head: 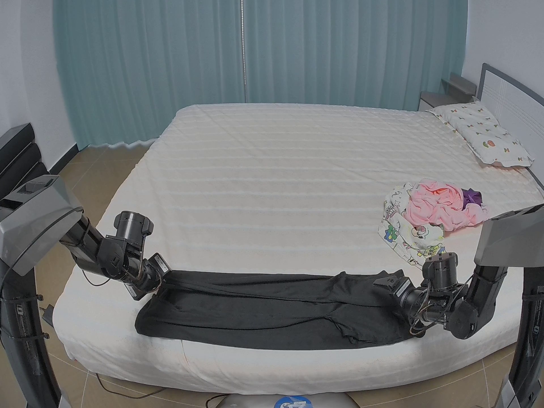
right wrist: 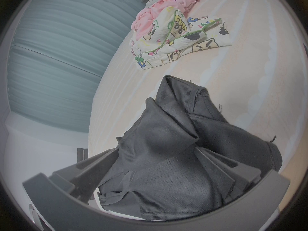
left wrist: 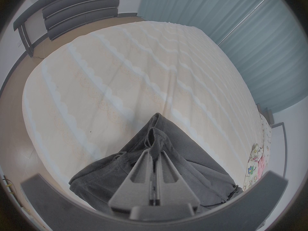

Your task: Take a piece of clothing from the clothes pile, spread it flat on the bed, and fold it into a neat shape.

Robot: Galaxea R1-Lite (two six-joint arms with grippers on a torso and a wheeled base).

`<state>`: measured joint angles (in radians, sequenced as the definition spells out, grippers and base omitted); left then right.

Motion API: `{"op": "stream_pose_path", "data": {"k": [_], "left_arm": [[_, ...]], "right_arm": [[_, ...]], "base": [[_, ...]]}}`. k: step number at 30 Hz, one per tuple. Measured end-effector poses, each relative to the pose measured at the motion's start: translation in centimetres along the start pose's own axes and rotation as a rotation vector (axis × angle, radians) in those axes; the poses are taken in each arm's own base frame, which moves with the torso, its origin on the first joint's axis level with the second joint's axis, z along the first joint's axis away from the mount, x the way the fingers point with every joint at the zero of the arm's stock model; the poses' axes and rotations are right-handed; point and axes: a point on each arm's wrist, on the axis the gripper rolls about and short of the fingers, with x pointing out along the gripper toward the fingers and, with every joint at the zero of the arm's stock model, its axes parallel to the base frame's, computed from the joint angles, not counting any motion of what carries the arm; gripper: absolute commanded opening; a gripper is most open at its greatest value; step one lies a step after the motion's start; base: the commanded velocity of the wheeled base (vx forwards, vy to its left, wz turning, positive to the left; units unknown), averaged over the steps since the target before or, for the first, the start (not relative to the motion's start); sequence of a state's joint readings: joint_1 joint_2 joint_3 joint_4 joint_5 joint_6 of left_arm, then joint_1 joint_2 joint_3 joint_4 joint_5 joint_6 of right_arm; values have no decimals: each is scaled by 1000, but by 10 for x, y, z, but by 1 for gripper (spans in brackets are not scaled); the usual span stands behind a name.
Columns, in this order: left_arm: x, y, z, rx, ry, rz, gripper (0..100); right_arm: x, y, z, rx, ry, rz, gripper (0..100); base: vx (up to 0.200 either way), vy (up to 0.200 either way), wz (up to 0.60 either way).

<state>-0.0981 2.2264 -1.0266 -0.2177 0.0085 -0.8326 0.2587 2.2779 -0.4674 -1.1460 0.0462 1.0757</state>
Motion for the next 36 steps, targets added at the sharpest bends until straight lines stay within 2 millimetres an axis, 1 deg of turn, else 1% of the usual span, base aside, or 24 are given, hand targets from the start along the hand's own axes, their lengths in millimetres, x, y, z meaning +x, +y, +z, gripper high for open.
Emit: {"op": "stream_pose_path", "data": {"k": [11,12,18,24,30,36], "left_arm": [[0,0,0,0,-2,-1,0],[0,0,0,0,-2,-1,0],[0,-1,1,0,-3,-2,0],[0,-1,1,0,-3,-3,0],[-1,-1,1,-5,-7,-4,0],[-4,-3,3,-25,-17,-15,0]], "right_arm": [[17,4,2,-9,-78,-20,100],[19,4,2,-9,-79,-21,0],[22,4,-2,-17,-99,-44,0],[21,6,-5,-25,-106,-41,0],[16,8,2,-11,-127,-29,0],[11,14,9,-1,-159,14,0]], "base": [[0,0,0],[0,0,0],[0,0,0],[0,0,0],[0,0,0],[0,0,0]]}}
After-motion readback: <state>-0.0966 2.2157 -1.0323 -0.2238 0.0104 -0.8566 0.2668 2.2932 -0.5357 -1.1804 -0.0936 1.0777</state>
